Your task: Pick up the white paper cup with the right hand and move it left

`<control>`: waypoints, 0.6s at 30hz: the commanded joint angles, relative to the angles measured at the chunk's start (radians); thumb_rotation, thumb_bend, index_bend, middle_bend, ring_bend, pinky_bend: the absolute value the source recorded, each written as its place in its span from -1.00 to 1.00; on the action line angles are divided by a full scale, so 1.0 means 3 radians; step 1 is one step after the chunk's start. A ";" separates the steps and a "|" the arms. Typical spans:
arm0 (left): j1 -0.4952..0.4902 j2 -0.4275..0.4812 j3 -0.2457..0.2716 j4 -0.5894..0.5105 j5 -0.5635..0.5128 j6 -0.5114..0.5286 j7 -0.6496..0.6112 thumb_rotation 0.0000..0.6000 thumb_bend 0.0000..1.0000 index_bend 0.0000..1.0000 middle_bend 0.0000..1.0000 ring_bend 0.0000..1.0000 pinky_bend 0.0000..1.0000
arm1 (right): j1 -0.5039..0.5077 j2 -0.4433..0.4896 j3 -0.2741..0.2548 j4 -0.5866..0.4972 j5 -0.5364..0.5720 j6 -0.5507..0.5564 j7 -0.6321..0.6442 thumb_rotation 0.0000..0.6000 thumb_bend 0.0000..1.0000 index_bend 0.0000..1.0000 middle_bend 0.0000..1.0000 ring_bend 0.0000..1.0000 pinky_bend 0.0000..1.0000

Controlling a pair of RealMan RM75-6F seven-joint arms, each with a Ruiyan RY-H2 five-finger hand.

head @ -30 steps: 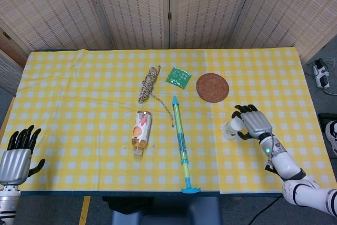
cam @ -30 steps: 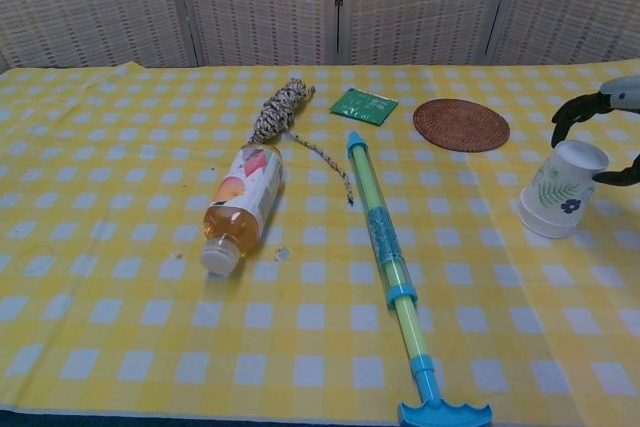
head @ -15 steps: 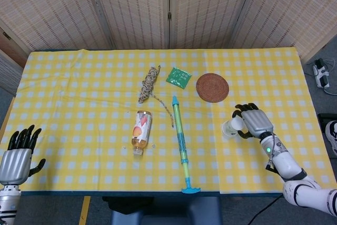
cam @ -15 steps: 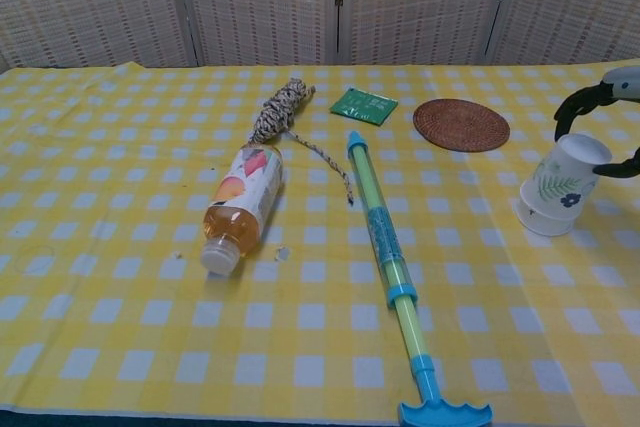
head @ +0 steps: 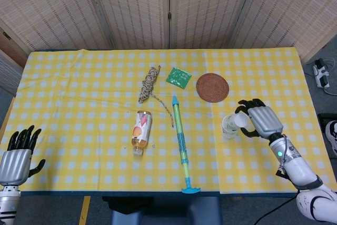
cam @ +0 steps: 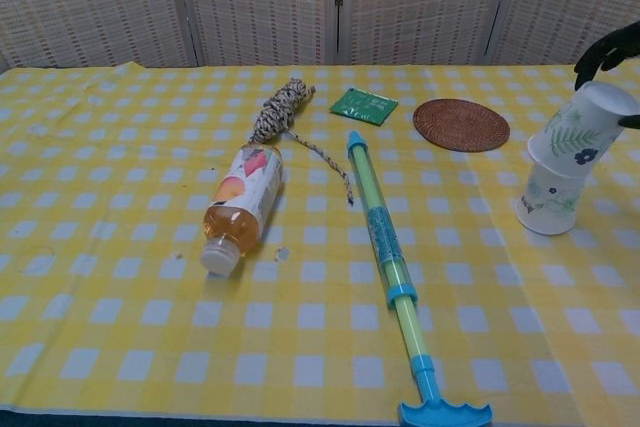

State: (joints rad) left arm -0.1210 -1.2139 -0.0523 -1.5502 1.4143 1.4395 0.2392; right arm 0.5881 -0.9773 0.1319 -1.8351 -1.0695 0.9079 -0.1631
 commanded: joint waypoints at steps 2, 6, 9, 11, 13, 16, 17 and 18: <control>0.0002 -0.0001 0.0002 0.0005 -0.0004 -0.0004 -0.0002 1.00 -0.34 -0.86 -1.00 -1.00 -1.00 | -0.0026 0.0092 0.0061 -0.0119 -0.0071 0.0047 0.0114 1.00 -0.24 -0.13 -0.61 -0.66 -0.80; 0.0004 0.0003 0.0002 0.0006 0.0007 0.0008 -0.0011 1.00 -0.34 -0.86 -1.00 -1.00 -1.00 | 0.0014 0.0079 0.0098 -0.0135 -0.0109 0.0027 0.0142 1.00 -0.24 -0.13 -0.61 -0.65 -0.80; 0.0004 -0.0003 0.0001 0.0010 0.0010 0.0011 -0.0012 1.00 -0.34 -0.86 -1.00 -1.00 -1.00 | 0.0085 -0.0001 0.0102 -0.0078 -0.0078 -0.0048 0.0099 1.00 -0.24 -0.13 -0.61 -0.65 -0.79; 0.0003 -0.0003 0.0007 0.0010 0.0008 0.0000 -0.0004 1.00 -0.34 -0.86 -1.00 -1.00 -1.00 | 0.0154 -0.0088 0.0105 -0.0007 -0.0017 -0.0120 0.0049 1.00 -0.24 -0.13 -0.62 -0.65 -0.79; 0.0006 -0.0002 0.0011 0.0009 0.0003 -0.0005 -0.0003 1.00 -0.34 -0.86 -1.00 -1.00 -1.00 | 0.0218 -0.0196 0.0108 0.0076 0.0044 -0.0177 0.0012 1.00 -0.24 -0.13 -0.62 -0.65 -0.79; 0.0015 -0.0004 0.0011 0.0014 -0.0007 0.0001 -0.0007 1.00 -0.34 -0.86 -1.00 -1.00 -1.00 | 0.0290 -0.0348 0.0097 0.0195 0.0120 -0.0257 -0.0012 1.00 -0.24 -0.13 -0.61 -0.65 -0.79; 0.0017 -0.0003 0.0013 0.0016 -0.0010 -0.0001 -0.0008 1.00 -0.34 -0.86 -1.00 -1.00 -1.00 | 0.0309 -0.0389 0.0091 0.0230 0.0138 -0.0279 -0.0021 1.00 -0.24 -0.13 -0.61 -0.66 -0.80; 0.0018 -0.0002 0.0015 0.0017 -0.0012 -0.0003 -0.0007 1.00 -0.34 -0.86 -1.00 -1.00 -1.00 | 0.0328 -0.0427 0.0084 0.0264 0.0155 -0.0298 -0.0035 1.00 -0.24 -0.13 -0.61 -0.66 -0.80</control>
State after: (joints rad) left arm -0.1157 -1.2146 -0.0479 -1.5453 1.4109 1.4385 0.2372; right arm 0.6744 -1.0893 0.1603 -1.7712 -1.0346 0.8311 -0.1658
